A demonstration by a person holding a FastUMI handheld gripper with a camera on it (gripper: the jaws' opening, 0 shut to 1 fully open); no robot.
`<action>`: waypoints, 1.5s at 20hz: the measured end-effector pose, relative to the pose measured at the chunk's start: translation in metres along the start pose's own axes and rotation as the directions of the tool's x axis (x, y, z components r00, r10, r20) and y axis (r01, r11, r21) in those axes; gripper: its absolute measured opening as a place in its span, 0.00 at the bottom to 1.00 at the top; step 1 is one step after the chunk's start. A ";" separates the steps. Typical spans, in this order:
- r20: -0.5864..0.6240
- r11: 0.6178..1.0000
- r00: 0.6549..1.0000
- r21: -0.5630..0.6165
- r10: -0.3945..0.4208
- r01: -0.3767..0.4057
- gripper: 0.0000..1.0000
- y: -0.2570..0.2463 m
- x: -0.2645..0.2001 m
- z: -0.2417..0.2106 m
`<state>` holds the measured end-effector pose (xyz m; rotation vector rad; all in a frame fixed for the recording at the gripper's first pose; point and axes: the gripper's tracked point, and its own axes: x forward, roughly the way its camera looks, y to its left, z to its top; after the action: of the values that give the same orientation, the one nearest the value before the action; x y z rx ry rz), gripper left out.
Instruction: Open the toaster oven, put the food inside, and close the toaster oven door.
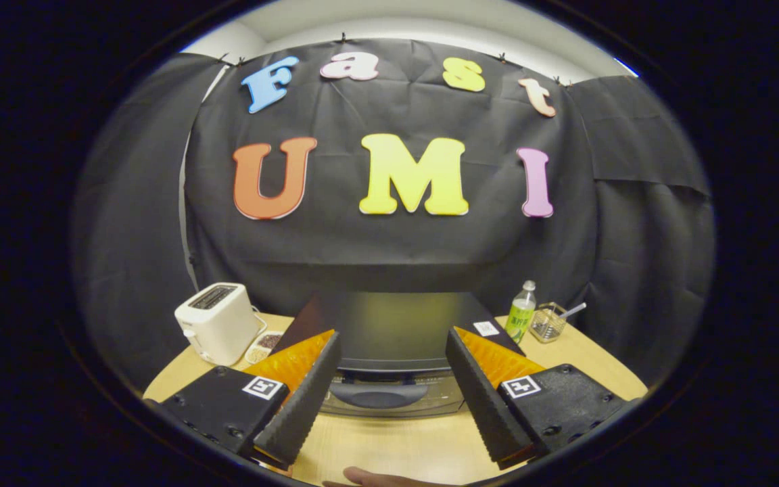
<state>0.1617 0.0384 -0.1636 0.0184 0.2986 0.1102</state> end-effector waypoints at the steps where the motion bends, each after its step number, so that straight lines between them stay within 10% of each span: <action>1: -0.023 1.000 1.000 -0.003 0.001 -0.001 1.00 0.002 0.010 -0.010; 12: -0.128 1.000 0.992 0.020 0.017 -0.014 1.00 0.001 0.050 -0.058; 30: -0.044 0.999 0.999 0.028 0.023 -0.021 1.00 -0.010 -0.037 -0.163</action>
<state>0.0792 0.0247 -0.3090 0.0469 0.3438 0.1285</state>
